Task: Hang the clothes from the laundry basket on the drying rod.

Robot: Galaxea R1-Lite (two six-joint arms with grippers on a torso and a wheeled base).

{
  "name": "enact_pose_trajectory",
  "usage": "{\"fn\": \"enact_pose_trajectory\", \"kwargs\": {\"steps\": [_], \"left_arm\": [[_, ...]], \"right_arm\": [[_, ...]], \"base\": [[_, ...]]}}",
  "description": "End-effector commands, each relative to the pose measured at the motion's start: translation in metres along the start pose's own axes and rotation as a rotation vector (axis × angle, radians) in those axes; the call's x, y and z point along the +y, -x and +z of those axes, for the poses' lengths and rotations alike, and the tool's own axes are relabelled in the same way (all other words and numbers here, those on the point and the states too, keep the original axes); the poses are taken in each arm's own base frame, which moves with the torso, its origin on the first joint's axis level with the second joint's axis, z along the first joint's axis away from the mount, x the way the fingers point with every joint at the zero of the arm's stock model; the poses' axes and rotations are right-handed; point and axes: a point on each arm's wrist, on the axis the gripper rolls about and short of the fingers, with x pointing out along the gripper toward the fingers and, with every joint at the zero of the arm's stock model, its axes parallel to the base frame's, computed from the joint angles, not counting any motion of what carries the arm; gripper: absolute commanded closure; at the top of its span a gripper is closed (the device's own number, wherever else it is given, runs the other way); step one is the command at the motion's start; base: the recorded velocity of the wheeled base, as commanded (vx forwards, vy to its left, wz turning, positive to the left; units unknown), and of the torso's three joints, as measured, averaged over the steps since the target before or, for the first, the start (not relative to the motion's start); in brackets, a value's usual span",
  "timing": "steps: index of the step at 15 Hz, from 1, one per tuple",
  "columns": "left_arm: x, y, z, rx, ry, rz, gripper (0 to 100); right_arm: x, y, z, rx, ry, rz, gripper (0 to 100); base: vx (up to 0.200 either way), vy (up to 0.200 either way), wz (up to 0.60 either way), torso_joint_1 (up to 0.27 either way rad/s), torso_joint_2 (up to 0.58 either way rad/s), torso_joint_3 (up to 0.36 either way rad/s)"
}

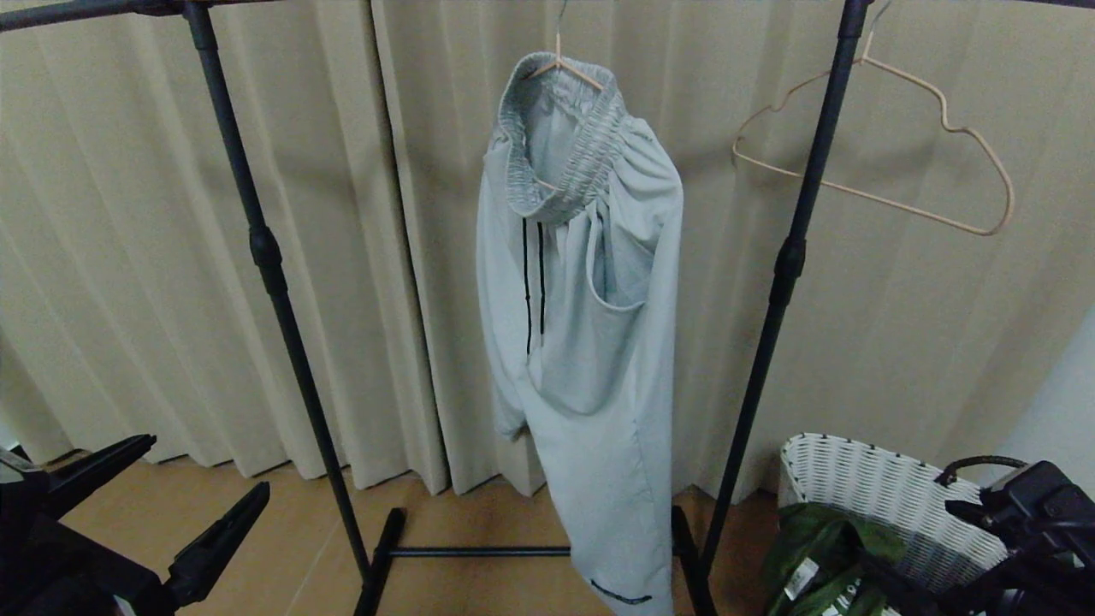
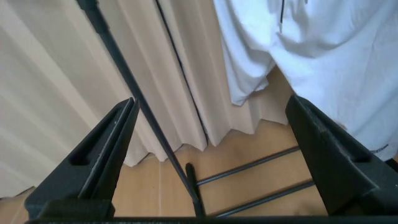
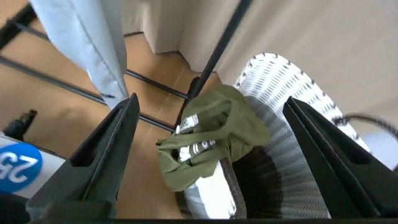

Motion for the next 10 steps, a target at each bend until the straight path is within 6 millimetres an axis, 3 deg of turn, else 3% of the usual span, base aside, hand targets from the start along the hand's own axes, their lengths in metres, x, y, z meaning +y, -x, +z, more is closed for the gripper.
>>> {"fn": "enact_pose_trajectory", "kwargs": {"steps": [1,7,10], "left_arm": [[0.0,0.0,0.0,-0.001,0.001,-0.001,0],[0.0,0.0,0.0,-0.001,0.003,-0.001,0],[0.0,0.0,0.0,0.001,0.003,-0.003,0]], "right_arm": [[0.0,-0.009,0.003,0.027,0.02,-0.003,0],[-0.035,-0.073,0.009,0.296,0.177,-0.118,0],[-0.038,-0.087,0.015,0.421,0.181,-0.077,0]], "base": [[0.0,0.0,0.0,0.0,0.0,0.0],[0.0,0.0,0.0,0.0,0.0,0.0],[0.0,0.0,0.0,0.0,0.0,0.0]]}}
